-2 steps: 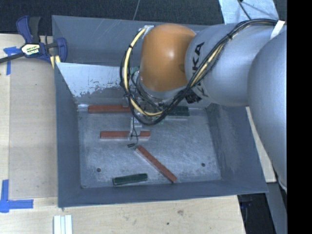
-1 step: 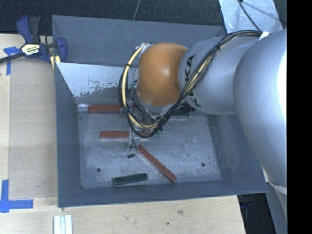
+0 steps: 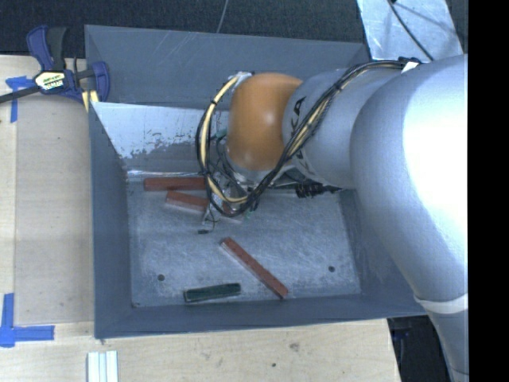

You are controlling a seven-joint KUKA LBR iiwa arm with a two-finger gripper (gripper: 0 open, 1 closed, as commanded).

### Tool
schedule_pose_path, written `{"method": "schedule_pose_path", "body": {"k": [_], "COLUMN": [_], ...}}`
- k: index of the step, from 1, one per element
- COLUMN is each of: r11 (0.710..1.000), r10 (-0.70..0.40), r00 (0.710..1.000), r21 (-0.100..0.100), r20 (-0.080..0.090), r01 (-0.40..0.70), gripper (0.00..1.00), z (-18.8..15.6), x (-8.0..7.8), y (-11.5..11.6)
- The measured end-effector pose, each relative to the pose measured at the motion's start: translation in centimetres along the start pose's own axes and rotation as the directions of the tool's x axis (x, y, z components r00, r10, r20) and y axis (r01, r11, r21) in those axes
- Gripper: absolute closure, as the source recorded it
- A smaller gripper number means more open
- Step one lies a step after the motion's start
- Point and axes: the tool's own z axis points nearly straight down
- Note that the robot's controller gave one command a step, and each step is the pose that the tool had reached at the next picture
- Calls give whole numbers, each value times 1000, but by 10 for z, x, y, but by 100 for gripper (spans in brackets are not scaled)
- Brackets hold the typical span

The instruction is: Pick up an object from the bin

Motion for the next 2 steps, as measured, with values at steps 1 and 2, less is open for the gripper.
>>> {"method": "schedule_pose_path", "body": {"k": [1,2], "r11": [1000,999], "r10": [0,48], "r00": [1000,999], "r21": [0,3], "r20": [0,-3], "r01": [0,-48], "gripper": [100,100], "z": [0,-141], "x": [0,-11], "y": [0,-18]}}
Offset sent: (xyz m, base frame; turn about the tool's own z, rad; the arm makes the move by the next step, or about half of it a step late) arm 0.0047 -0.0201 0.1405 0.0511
